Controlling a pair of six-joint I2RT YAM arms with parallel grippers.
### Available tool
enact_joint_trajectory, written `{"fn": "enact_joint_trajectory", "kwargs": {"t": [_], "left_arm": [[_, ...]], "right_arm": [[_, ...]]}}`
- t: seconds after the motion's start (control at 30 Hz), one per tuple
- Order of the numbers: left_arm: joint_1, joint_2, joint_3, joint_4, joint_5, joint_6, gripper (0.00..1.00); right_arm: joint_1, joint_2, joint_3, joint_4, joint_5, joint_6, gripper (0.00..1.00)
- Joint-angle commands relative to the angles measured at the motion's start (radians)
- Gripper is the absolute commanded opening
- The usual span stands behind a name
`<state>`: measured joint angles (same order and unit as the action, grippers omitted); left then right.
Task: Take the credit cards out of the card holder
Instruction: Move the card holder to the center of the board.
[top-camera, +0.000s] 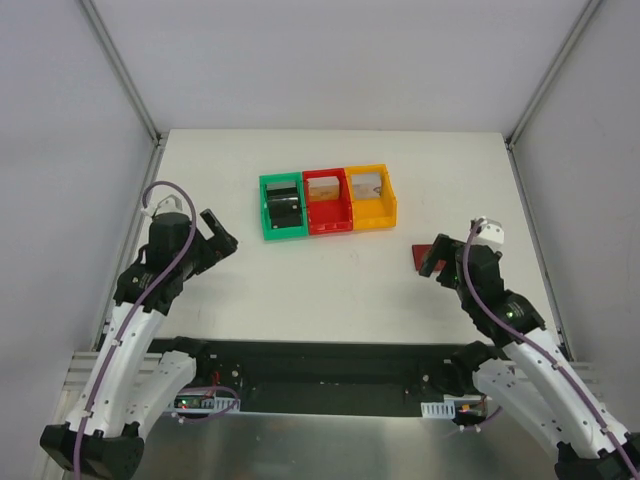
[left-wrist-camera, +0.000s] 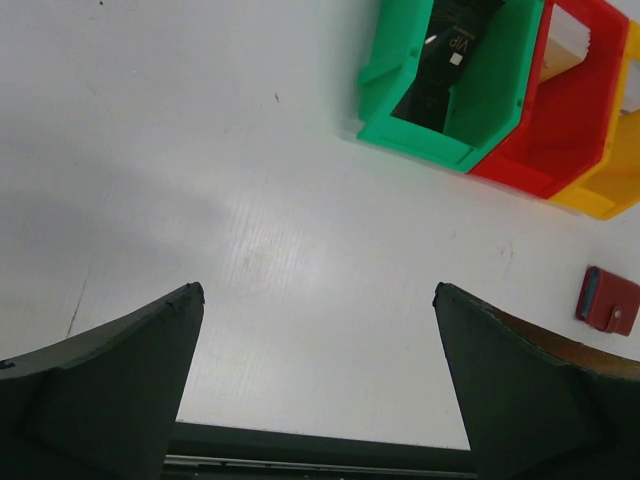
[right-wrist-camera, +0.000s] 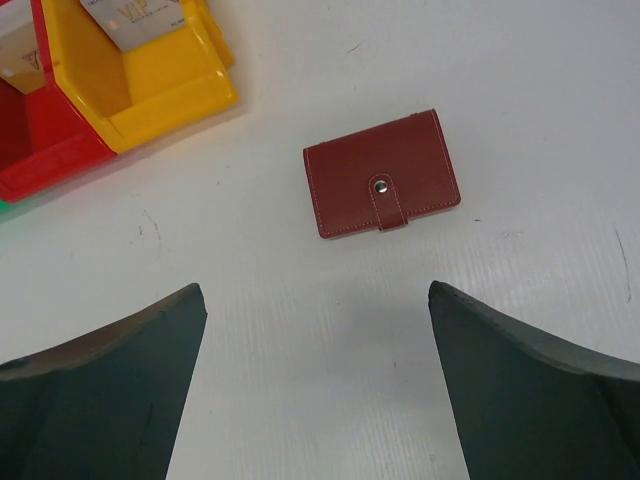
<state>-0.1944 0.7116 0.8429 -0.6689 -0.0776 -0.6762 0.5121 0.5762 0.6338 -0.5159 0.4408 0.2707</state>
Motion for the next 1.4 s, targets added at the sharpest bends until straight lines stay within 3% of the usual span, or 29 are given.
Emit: {"fn": "enact_joint_trajectory", "kwargs": {"t": [0.0,0.37,0.57,0.7,0.8,1.0,1.13,1.37], "left_arm": [[0.006,0.037,0.018,-0.005,0.045,0.079,0.99],[0.004,0.057,-0.033,0.0,0.076,0.119,0.99],[-0.025,0.043,-0.047,0.066,0.205,0.174,0.99],[-0.045,0.04,-0.064,0.106,0.257,0.187,0.99],[-0.074,0.045,-0.073,0.133,0.276,0.191,0.99],[-0.259,0.032,-0.097,0.199,0.184,0.173,0.97],[-0.318,0.032,-0.116,0.238,0.182,0.147,0.89],[-0.321,-0.053,-0.166,0.259,0.18,0.121,0.88]], "right_arm": [[-0.003,-0.006,0.0,0.039,-0.01,0.021,0.96],[-0.004,0.027,0.012,-0.029,0.041,-0.082,0.96],[-0.032,0.077,0.033,-0.052,0.052,-0.073,0.96],[-0.11,0.132,0.033,-0.052,0.019,-0.058,0.96],[-0.255,0.174,0.018,-0.043,-0.074,-0.013,0.96],[-0.493,0.261,-0.051,0.083,-0.325,0.113,0.99],[-0.546,0.359,-0.077,0.181,-0.396,0.162,0.92],[-0.59,0.513,-0.06,0.283,-0.43,0.145,0.84]]}}
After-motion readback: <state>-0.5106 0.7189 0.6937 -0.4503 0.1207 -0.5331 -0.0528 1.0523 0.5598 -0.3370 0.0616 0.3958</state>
